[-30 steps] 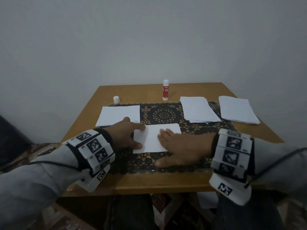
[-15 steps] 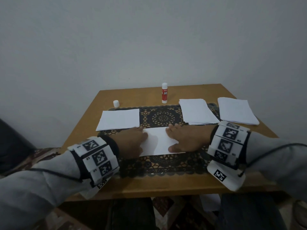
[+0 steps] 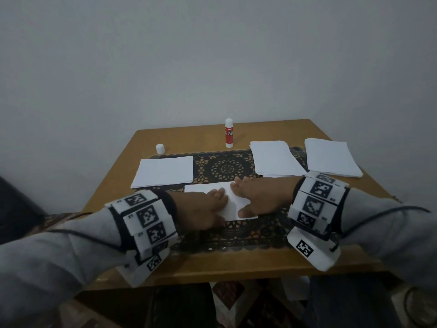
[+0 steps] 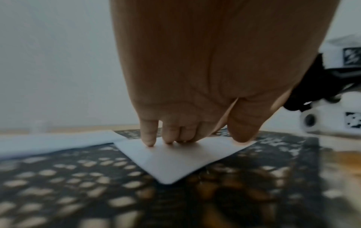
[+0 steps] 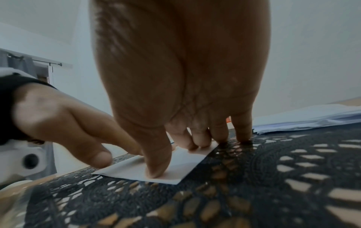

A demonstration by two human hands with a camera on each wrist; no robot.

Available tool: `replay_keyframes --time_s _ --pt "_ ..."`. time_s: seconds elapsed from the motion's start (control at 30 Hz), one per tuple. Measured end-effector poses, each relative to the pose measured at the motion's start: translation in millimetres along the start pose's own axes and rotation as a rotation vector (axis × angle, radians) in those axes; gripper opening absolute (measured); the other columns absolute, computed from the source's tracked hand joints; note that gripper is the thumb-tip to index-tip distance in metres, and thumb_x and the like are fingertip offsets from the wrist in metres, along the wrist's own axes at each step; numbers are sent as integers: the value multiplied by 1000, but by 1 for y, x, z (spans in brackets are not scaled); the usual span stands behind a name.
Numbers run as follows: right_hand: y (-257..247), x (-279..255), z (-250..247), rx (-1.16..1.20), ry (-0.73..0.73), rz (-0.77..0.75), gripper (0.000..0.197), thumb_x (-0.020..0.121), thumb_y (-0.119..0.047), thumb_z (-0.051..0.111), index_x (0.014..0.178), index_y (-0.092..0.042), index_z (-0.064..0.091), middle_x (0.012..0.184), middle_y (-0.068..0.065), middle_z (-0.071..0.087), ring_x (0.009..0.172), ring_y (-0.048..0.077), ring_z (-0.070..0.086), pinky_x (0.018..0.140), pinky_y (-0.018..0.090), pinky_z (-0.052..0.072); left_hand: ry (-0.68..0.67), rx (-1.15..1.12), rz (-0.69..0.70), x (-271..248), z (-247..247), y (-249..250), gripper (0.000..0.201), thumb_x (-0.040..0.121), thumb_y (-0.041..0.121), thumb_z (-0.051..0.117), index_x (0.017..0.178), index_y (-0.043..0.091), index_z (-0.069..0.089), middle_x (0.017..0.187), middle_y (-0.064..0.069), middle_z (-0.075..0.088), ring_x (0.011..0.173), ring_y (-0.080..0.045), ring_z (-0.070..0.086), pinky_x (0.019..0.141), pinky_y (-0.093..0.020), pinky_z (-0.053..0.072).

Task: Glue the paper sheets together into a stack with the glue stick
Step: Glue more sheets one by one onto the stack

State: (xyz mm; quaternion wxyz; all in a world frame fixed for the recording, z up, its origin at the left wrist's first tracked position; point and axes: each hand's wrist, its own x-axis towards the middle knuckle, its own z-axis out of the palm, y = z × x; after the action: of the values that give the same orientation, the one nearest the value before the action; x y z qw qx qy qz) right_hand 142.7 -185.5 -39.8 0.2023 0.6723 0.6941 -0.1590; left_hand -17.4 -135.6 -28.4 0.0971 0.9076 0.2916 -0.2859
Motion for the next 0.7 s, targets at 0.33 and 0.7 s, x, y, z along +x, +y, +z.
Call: replay_keyframes --time_s 0.33,0.7 --pt "1 -3 2 23 9 -23 79 101 -44 41 154 -8 -5 162 10 -11 150 28 -2 121 39 11 -2 13 -108 -15 6 -12 75 99 52 29 152 14 -6 160 -4 -10 147 -21 11 119 -35 15" --pt "3 -1 5 41 7 -25 80 101 -45 41 154 -9 -7 162 9 -12 150 27 -4 120 38 9 -50 66 -43 -38 25 -11 78 97 57 25 151 12 -11 157 -7 -18 147 -20 -5 121 -37 10"
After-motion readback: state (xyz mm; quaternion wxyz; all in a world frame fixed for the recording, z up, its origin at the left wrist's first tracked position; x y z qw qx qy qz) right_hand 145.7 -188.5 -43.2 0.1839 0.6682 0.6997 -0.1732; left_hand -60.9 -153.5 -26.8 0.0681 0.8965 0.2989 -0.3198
